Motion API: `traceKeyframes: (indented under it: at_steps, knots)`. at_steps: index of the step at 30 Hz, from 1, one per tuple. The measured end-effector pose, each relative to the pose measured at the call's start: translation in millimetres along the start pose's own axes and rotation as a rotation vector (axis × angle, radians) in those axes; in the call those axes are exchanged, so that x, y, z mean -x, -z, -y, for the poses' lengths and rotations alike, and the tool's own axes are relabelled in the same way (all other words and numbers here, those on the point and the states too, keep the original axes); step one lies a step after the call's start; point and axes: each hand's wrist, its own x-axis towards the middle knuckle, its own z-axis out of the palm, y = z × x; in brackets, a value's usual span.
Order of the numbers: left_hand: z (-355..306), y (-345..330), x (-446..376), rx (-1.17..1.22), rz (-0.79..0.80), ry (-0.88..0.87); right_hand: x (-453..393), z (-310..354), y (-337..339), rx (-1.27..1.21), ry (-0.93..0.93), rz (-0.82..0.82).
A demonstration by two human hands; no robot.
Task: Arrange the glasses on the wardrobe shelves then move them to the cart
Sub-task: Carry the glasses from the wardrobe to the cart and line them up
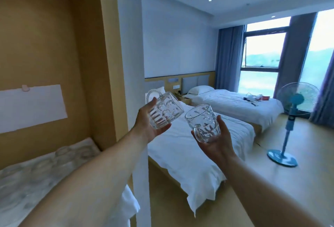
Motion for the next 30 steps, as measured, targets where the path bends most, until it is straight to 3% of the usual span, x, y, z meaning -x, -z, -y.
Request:
traceKeyframes:
  at_steps: [14,30]
  knots:
    - [158.5,-210.8,-63.4,0.045,0.241,0.238,77.1,187.7,159.4,0.030,0.172,-0.243]
    - [280.7,-335.3,-173.9,0.004,0.479,0.488,85.1,275.3,269.9,-0.027,0.423,-0.647]
